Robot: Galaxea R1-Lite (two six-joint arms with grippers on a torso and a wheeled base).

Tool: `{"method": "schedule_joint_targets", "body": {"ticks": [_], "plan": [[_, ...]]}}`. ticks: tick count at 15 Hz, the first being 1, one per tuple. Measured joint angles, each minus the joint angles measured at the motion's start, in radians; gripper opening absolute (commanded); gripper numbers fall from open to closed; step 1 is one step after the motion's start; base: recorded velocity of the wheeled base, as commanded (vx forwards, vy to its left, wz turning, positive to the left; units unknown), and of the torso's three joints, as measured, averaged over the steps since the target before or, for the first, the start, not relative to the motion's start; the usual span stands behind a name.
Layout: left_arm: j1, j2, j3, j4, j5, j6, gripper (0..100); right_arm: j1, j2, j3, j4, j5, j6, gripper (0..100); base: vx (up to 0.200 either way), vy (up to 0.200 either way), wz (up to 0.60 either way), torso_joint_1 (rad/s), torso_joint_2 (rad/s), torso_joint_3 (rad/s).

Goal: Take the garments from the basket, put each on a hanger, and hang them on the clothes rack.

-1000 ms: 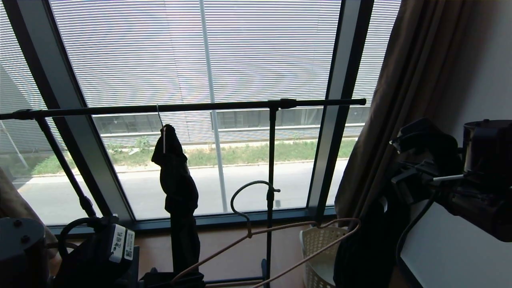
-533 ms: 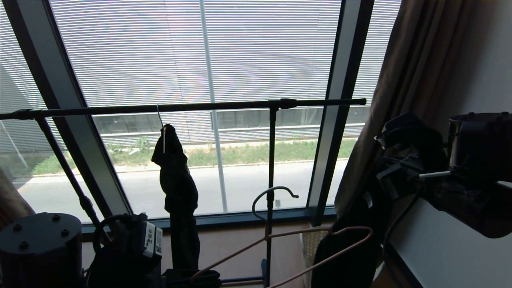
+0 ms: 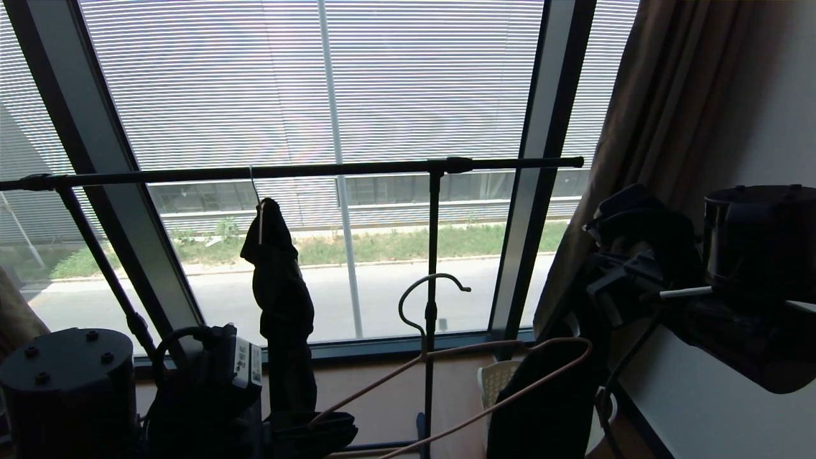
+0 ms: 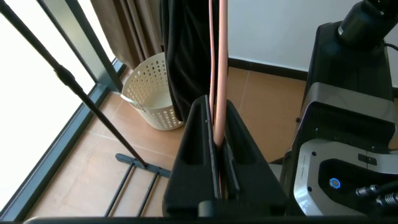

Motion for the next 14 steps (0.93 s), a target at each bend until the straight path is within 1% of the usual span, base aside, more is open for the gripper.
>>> {"method": "schedule_joint_targets", "body": {"ticks": [3,5,7,10,12,14], "plan": [[0.007,0.024,-0.012,-0.026,0.0,-0.004,0,0.004,0.0,0.0,0.0,0.0,0.001,0,0.0,0.0,0.0,0.0,0.0,0.0],[0.013,0.046,-0.014,-0.071,0.001,-0.01,0,0.007,0.001,0.001,0.0,0.0,0.004,0,0.0,0.0,0.0,0.0,0.0,0.0],[0.012,0.06,-0.014,-0.1,0.001,-0.043,0,0.011,0.004,-0.003,-0.002,0.0,0.011,0,0.0,0.0,0.0,0.0,0.0,0.0],[0.007,0.068,-0.014,-0.102,0.001,-0.05,0,0.028,0.015,-0.005,-0.003,0.0,0.02,0,0.0,0.0,0.0,0.0,0.0,0.0],[0.0,0.071,-0.016,-0.102,0.001,-0.071,0,0.046,0.023,-0.007,-0.003,-0.001,0.034,0,0.0,0.0,0.0,0.0,0.0,0.0],[-0.001,0.073,-0.021,-0.103,0.002,-0.074,0,0.063,0.028,-0.009,-0.003,-0.028,0.037,0,0.0,0.0,0.0,0.0,0.0,0.0]]}}
